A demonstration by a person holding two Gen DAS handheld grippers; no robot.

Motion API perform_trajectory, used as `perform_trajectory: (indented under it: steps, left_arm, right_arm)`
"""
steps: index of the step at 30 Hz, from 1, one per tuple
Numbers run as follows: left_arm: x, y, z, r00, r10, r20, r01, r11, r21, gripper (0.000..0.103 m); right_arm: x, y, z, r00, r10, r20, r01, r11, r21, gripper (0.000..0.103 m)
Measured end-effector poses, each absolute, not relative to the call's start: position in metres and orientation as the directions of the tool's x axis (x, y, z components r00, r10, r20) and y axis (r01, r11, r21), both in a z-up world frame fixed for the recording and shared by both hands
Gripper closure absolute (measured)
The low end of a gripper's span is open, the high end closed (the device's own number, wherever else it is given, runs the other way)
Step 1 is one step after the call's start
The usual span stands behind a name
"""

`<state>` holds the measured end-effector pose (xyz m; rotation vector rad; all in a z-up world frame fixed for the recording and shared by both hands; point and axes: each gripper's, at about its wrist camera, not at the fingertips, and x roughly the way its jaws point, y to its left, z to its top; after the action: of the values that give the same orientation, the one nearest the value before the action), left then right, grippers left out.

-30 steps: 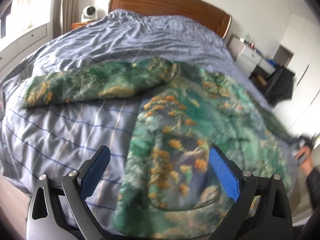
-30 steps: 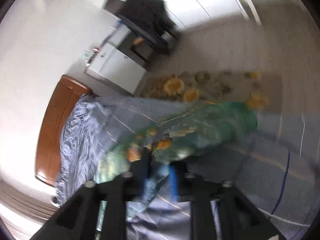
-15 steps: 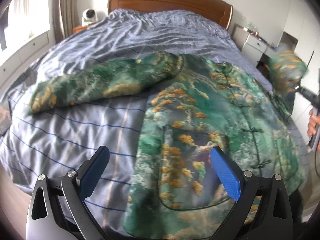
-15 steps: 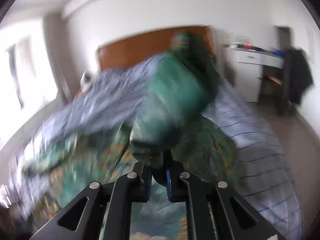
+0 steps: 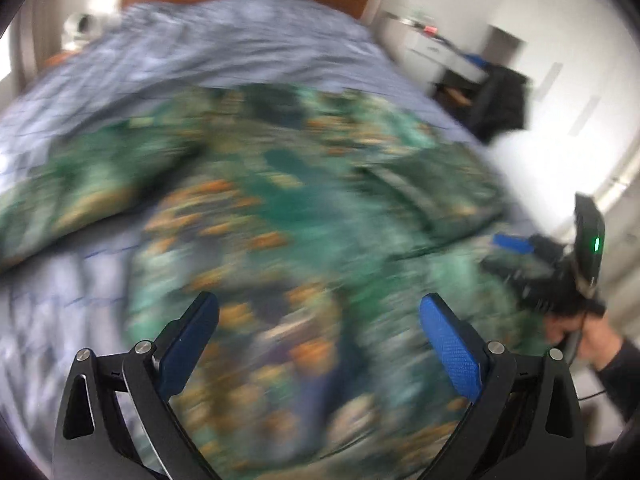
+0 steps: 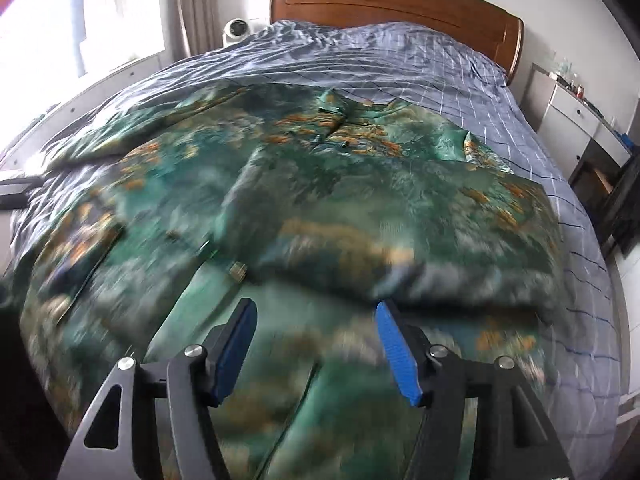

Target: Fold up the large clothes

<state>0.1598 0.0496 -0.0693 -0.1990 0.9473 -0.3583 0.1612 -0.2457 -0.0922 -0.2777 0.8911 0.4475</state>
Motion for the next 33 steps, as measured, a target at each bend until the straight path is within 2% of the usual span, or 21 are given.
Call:
perform_trajectory:
  steps: [4, 7, 9, 10, 11, 12, 13, 17, 22, 24, 27, 28, 29, 33]
  left_arm:
    - [0.215, -0.008, -0.076, 0.426, -0.506, -0.750, 0.309, 0.861, -0.405, 0.003]
    - [0.258, -0.051, -0.091, 0.348, -0.514, -0.784, 0.316, 0.852, -0.418, 0.006]
    - [0.280, -0.073, -0.108, 0.292, -0.476, -0.830, 0.292, 0.870, -0.396, 0.021]
    - [0.289, -0.082, -0.115, 0.268, -0.450, -0.852, 0.284, 0.882, -0.376, 0.039]
    - [0.293, -0.088, -0.120, 0.250, -0.432, -0.866, 0.277, 0.889, -0.364, 0.068]
    - [0.297, -0.092, -0.123, 0.241, -0.420, -0.875, 0.272, 0.895, -0.354, 0.082]
    - [0.302, -0.096, -0.122, 0.241, -0.410, -0.879, 0.266, 0.899, -0.347, 0.093]
    - [0.323, -0.101, -0.085, 0.342, -0.385, -0.857, 0.287, 0.911, -0.295, 0.096]
    - [0.358, -0.082, -0.044, 0.488, -0.305, -0.818, 0.251, 0.946, -0.204, 0.096]
    - [0.367, -0.072, -0.049, 0.511, -0.256, -0.820, 0.224, 0.961, -0.161, 0.096]
    - [0.378, -0.064, -0.075, 0.485, -0.242, -0.840, 0.184, 0.968, -0.172, 0.096]
    - [0.378, -0.064, -0.086, 0.470, -0.246, -0.848, 0.176, 0.967, -0.184, 0.095]
    - [0.376, -0.065, -0.096, 0.460, -0.246, -0.853, 0.172, 0.967, -0.187, 0.095]
    - [0.377, -0.062, -0.121, 0.451, -0.218, -0.866, 0.164, 0.973, -0.160, 0.094]
  right_arm:
    - [0.117, -0.266, -0.079, 0.572, 0.277, -0.772, -0.461, 0.887, -0.023, 0.039]
    - [0.104, -0.280, -0.071, 0.594, 0.292, -0.750, -0.430, 0.903, 0.011, 0.039]
    - [0.096, -0.286, -0.062, 0.614, 0.305, -0.728, -0.413, 0.910, 0.033, 0.039]
    - [0.093, -0.290, -0.058, 0.622, 0.312, -0.719, -0.407, 0.912, 0.044, 0.039]
    - [0.089, -0.295, -0.053, 0.631, 0.319, -0.707, -0.401, 0.915, 0.054, 0.039]
    - [0.087, -0.299, -0.050, 0.640, 0.323, -0.698, -0.395, 0.916, 0.062, 0.039]
    - [0.086, -0.303, -0.047, 0.647, 0.324, -0.690, -0.388, 0.919, 0.067, 0.039]
    - [0.095, -0.327, -0.042, 0.656, 0.320, -0.684, -0.356, 0.930, 0.093, 0.039]
    - [0.153, -0.370, -0.033, 0.708, 0.241, -0.663, -0.271, 0.961, 0.060, 0.040]
    - [0.186, -0.385, -0.031, 0.712, 0.206, -0.671, -0.243, 0.969, 0.040, 0.039]
    - [0.240, -0.396, -0.037, 0.691, 0.194, -0.696, -0.244, 0.969, 0.028, 0.040]
    - [0.260, -0.398, -0.040, 0.679, 0.203, -0.705, -0.249, 0.968, 0.040, 0.045]
    - [0.275, -0.399, -0.043, 0.667, 0.212, -0.714, -0.250, 0.967, 0.054, 0.056]
    - [0.354, -0.397, -0.063, 0.608, 0.260, -0.750, -0.244, 0.960, 0.135, 0.059]
